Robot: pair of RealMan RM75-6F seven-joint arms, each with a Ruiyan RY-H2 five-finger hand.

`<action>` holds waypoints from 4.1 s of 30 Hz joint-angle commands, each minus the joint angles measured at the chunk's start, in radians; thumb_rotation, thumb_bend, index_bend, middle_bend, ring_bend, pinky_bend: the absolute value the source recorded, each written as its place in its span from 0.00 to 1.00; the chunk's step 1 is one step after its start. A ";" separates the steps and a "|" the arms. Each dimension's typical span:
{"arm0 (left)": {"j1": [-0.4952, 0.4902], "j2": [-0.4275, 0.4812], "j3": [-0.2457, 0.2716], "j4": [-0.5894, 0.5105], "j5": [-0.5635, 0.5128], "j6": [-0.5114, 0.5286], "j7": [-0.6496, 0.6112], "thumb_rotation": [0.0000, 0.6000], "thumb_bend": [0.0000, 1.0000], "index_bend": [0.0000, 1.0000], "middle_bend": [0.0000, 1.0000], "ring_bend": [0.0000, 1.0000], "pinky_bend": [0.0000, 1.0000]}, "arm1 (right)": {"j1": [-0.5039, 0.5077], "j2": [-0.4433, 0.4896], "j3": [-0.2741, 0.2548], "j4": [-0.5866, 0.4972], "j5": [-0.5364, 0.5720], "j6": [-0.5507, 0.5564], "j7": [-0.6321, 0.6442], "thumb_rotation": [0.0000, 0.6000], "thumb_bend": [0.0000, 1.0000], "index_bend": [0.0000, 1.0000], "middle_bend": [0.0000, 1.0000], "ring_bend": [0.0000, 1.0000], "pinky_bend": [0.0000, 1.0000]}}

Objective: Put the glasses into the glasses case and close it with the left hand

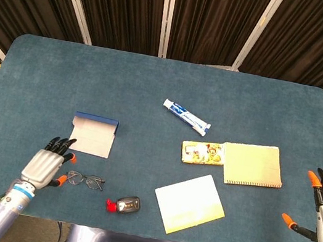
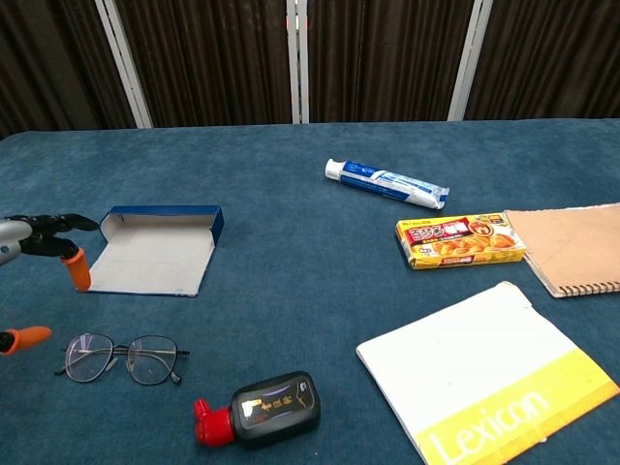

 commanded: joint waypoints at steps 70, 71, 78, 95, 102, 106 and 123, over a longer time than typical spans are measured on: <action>-0.153 -0.183 -0.024 0.103 -0.228 0.021 0.065 1.00 0.55 0.61 0.00 0.00 0.00 | 0.012 0.000 -0.012 0.005 0.005 -0.035 0.016 1.00 0.00 0.00 0.00 0.00 0.00; -0.157 -0.179 -0.034 0.104 -0.234 0.017 0.060 1.00 0.55 0.61 0.00 0.00 0.00 | 0.012 -0.001 -0.012 0.006 0.005 -0.035 0.013 1.00 0.00 0.00 0.00 0.00 0.00; -0.225 -0.165 -0.126 0.153 -0.285 -0.029 0.035 1.00 0.55 0.61 0.00 0.00 0.00 | 0.017 -0.013 -0.012 0.008 0.015 -0.048 -0.012 1.00 0.00 0.00 0.00 0.00 0.00; -0.383 -0.218 -0.210 0.432 -0.372 -0.168 -0.025 1.00 0.55 0.63 0.00 0.00 0.00 | 0.028 -0.028 0.010 0.020 0.081 -0.070 -0.054 1.00 0.00 0.00 0.00 0.00 0.00; -0.432 -0.261 -0.202 0.538 -0.405 -0.225 -0.033 1.00 0.55 0.63 0.00 0.00 0.00 | 0.025 -0.035 0.018 0.027 0.113 -0.072 -0.076 1.00 0.00 0.00 0.00 0.00 0.00; -0.446 -0.276 -0.190 0.581 -0.392 -0.230 -0.036 1.00 0.55 0.63 0.00 0.00 0.00 | 0.023 -0.033 0.022 0.026 0.127 -0.071 -0.078 1.00 0.00 0.00 0.00 0.00 0.00; -0.453 -0.279 -0.177 0.614 -0.379 -0.192 -0.048 1.00 0.17 0.00 0.00 0.00 0.00 | 0.020 -0.030 0.026 0.027 0.136 -0.071 -0.074 1.00 0.00 0.00 0.00 0.00 0.00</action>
